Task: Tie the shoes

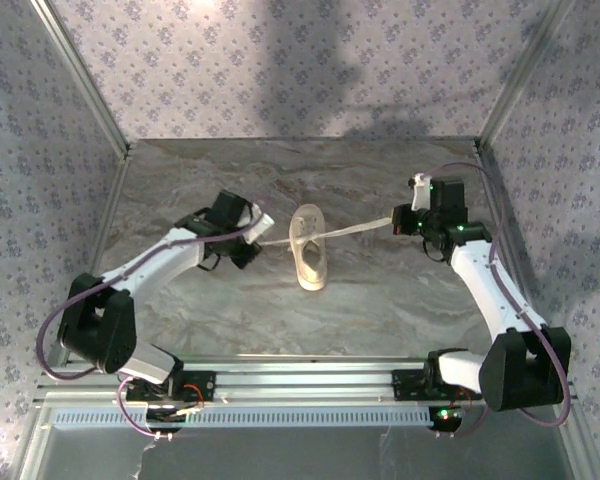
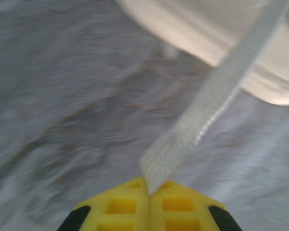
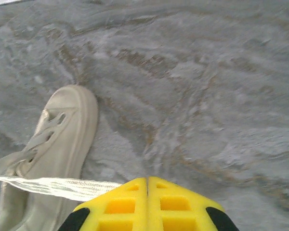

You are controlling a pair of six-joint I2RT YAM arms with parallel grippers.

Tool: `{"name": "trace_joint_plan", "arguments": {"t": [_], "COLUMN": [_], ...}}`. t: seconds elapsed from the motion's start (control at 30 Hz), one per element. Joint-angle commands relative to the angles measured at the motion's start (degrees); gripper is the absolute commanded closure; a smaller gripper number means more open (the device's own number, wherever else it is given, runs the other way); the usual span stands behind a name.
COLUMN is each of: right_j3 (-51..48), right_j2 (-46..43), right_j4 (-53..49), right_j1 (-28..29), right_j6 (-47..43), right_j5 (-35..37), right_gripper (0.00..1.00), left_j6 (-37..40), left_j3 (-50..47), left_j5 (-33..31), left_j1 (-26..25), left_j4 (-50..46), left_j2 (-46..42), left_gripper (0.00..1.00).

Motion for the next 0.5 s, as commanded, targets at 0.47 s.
{"name": "trace_joint_plan", "arguments": {"t": [0.47], "right_j3": [3.91], "right_j2": [10.48], "right_j4": [-0.43], "right_j1": [-4.48], "right_j6": [-7.69], "right_j5": [24.89], "right_gripper": [1.00], "left_j6": [-9.31], "left_j3": [3.89], "left_j5": [3.03], "left_j1": [11.59], "left_j4": [-3.42], "left_j2": [7.13], "left_gripper": [1.00]}}
